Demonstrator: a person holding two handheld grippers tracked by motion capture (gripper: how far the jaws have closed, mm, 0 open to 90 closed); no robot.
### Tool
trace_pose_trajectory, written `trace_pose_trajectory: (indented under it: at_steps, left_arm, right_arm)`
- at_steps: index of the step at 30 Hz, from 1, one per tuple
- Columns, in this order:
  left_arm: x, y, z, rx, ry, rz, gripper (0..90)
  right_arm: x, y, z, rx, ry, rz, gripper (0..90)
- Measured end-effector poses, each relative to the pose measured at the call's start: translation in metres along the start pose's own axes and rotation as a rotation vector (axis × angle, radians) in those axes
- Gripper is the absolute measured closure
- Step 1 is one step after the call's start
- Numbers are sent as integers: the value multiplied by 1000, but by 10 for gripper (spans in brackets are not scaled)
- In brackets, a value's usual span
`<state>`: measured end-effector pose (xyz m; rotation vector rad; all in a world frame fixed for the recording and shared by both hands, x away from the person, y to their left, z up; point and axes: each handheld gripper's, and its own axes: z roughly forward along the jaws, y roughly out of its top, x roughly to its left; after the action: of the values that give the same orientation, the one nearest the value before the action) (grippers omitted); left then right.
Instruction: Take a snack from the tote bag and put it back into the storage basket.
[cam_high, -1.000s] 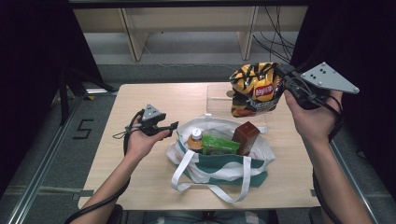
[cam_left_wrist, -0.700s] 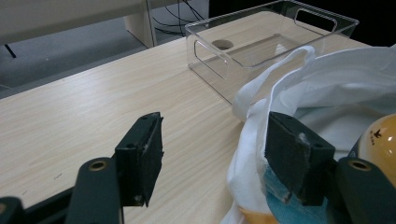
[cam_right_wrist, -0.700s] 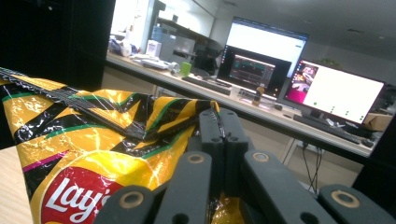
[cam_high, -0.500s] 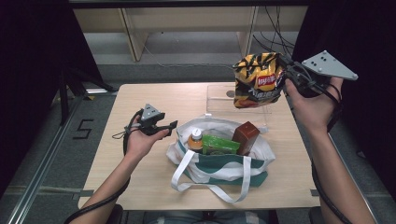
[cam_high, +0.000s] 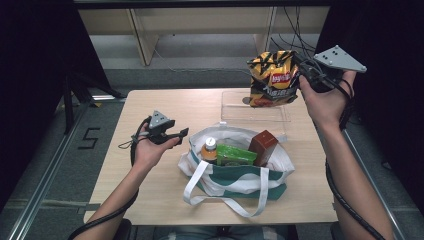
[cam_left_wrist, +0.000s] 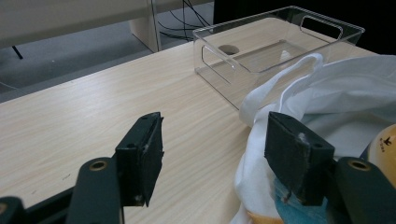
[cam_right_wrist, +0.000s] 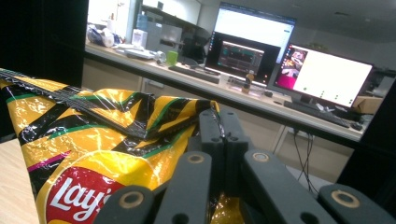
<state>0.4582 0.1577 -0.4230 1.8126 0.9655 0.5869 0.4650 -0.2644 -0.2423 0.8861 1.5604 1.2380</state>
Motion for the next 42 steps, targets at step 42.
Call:
trace_pose_trajectory:
  at_steps: [42]
  left_arm:
    - [1, 0, 0, -24, -7, 3, 367]
  right_arm:
    - [-12, -41, 73, 142, -45, 78, 900]
